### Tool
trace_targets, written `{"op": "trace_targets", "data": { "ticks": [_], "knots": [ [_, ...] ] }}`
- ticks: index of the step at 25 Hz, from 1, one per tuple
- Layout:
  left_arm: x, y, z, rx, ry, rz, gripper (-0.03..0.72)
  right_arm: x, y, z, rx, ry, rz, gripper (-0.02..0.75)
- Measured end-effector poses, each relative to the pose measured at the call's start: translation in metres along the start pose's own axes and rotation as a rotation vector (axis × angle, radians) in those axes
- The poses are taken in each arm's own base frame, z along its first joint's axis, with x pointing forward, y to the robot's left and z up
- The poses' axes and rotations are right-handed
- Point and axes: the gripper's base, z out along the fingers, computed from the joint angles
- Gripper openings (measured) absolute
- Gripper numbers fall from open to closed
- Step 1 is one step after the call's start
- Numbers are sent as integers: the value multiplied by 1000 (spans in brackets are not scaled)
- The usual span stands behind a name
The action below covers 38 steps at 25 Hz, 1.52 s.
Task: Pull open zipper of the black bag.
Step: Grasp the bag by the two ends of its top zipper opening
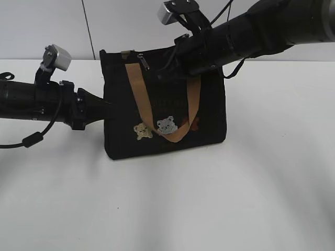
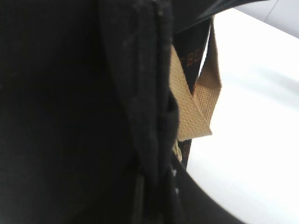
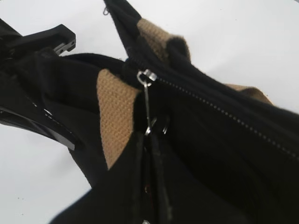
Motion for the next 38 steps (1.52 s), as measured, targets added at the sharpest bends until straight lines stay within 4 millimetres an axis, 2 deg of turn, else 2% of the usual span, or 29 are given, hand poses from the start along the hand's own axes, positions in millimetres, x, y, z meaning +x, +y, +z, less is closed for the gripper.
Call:
{"op": "trace_targets", "data": {
  "ticks": [10, 18, 32, 38],
  "knots": [
    [0, -1, 0, 8, -1, 3, 48, -8, -1, -18, 41, 31, -31, -15],
    [0, -1, 0, 7, -1, 3, 48, -10, -10, -33, 72, 32, -33, -15],
    [0, 0, 0, -3, 2, 0, 48, -14, -36, -71, 165, 28, -26, -15],
    [0, 0, 0, -4, 3, 0, 48, -9, -54, -96, 229, 52, 3, -15]
  ]
}}
